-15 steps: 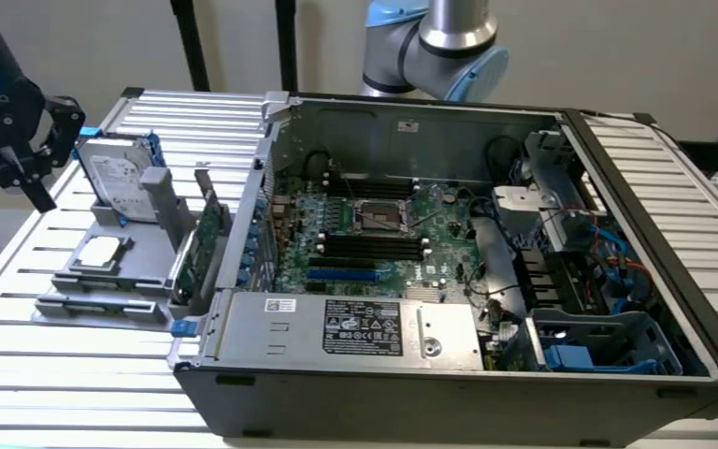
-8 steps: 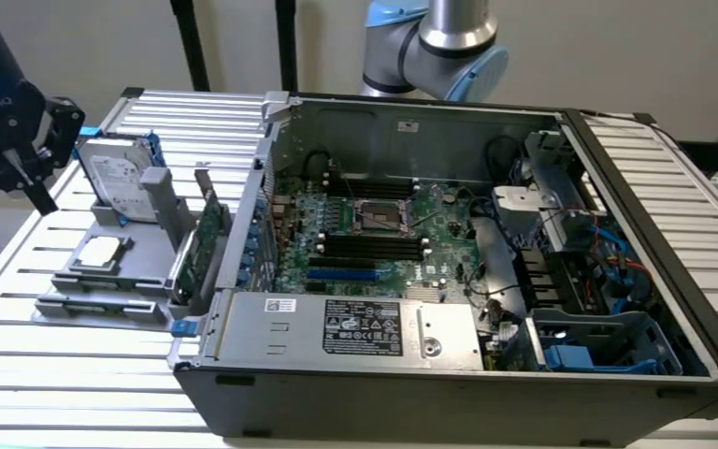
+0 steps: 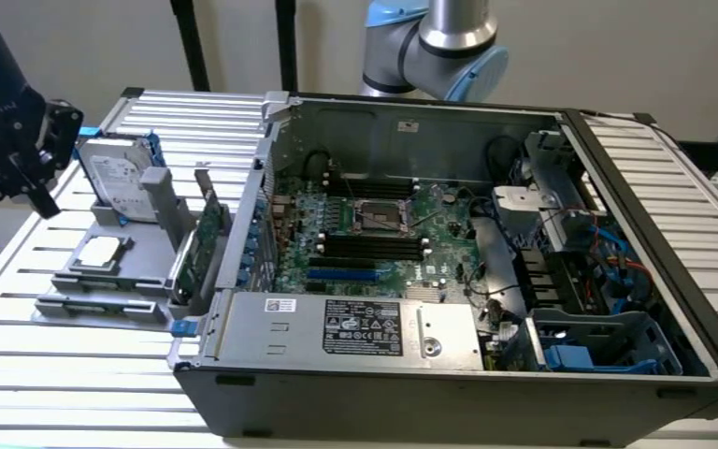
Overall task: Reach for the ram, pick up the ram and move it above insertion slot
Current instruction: 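Pick up the ram and move it above insertion slot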
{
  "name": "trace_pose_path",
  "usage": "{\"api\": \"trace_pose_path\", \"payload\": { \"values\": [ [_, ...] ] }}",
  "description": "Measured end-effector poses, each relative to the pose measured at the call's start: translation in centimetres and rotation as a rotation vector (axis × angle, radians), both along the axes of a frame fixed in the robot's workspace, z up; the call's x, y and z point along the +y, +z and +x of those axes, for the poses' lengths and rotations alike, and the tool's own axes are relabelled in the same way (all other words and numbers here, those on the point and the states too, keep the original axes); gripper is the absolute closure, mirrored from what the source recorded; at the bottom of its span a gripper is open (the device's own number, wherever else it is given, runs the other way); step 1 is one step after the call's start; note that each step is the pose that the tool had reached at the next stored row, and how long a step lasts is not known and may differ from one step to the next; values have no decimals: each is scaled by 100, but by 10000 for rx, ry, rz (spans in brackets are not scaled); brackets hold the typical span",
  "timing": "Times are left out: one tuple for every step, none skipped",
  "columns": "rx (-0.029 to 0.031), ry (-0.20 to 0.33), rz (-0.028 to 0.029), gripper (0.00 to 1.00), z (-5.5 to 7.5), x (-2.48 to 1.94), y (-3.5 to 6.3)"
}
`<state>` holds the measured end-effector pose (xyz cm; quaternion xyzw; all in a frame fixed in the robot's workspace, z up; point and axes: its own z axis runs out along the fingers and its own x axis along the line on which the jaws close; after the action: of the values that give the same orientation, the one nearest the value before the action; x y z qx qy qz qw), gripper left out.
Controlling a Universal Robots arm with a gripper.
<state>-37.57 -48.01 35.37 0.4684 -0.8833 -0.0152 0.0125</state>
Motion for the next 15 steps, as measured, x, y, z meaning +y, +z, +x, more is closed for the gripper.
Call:
{"api": "trace_pose_path", "payload": {
  "values": [
    [-1,180,1,89,0,0,-7],
    [-1,376,0,89,0,0,-13],
    [0,557,0,89,0,0,-19],
    [0,736,0,89,0,0,-26],
    [0,916,0,89,0,0,-32],
    [0,1095,0,89,0,0,-39],
    [0,1281,0,89,0,0,-46],
    [0,1461,0,89,0,0,-53],
    [0,1640,0,89,0,0,-59],
    [0,1832,0,89,0,0,-66],
    [-1,2011,0,89,0,0,-73],
    [-1,2191,1,89,0,0,-80],
    [-1,2371,0,89,0,0,-86],
    [0,2556,0,89,0,0,-93],
    [0,2736,1,89,0,0,-100]
  ]
}}
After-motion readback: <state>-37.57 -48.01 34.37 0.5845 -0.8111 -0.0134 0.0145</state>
